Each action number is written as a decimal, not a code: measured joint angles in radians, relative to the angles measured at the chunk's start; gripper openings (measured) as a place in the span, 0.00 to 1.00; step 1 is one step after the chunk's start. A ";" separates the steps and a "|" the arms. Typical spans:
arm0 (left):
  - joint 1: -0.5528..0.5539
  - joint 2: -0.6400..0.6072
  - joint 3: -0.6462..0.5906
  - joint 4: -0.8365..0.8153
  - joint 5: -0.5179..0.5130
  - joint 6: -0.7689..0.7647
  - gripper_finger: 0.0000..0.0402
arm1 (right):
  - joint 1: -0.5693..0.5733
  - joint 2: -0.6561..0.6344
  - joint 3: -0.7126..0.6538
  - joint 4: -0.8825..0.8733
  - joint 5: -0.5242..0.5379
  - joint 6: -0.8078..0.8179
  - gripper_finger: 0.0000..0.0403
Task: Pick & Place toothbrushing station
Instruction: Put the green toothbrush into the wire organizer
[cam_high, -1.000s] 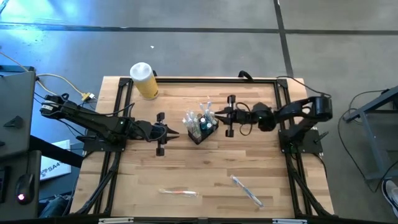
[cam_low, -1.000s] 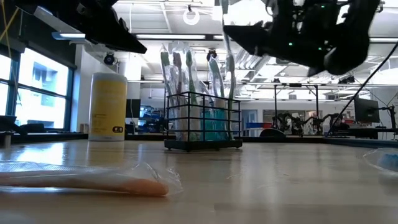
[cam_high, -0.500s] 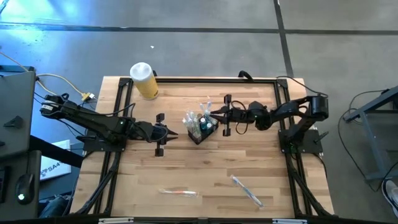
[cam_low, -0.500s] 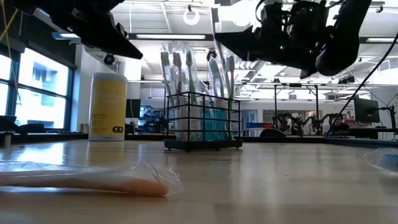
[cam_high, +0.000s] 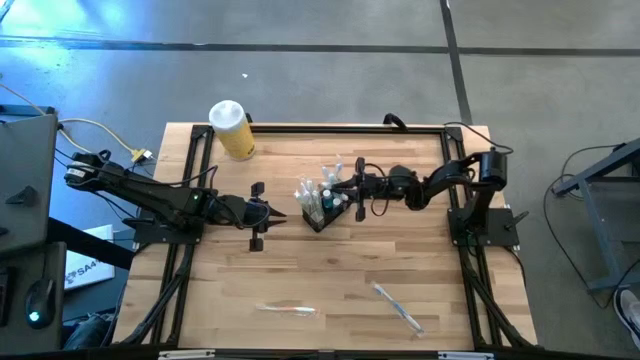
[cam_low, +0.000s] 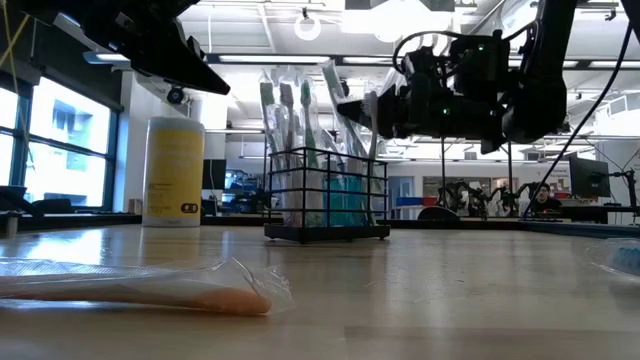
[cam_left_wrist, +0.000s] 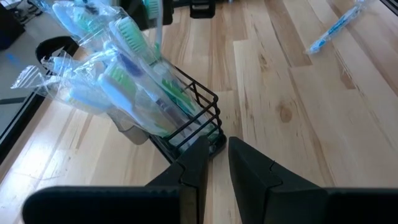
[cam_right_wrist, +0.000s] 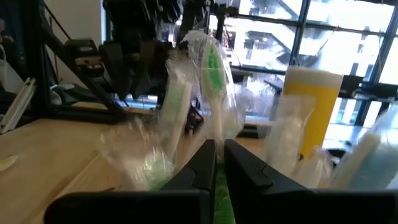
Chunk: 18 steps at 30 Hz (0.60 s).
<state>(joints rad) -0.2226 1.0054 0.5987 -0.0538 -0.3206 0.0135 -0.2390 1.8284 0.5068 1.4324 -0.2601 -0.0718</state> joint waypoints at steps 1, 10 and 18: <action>0.000 0.000 0.000 -0.001 0.000 0.000 0.15 | 0.000 0.010 0.000 0.005 0.000 0.007 0.04; 0.000 0.001 0.000 -0.004 0.000 -0.001 0.15 | 0.004 0.021 0.001 0.006 0.047 0.027 0.04; 0.000 0.001 0.000 -0.001 -0.001 -0.001 0.15 | 0.009 0.021 -0.002 0.058 -0.025 0.026 0.04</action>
<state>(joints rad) -0.2226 1.0061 0.5987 -0.0551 -0.3214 0.0124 -0.2299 1.8492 0.5053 1.4908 -0.2848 -0.0457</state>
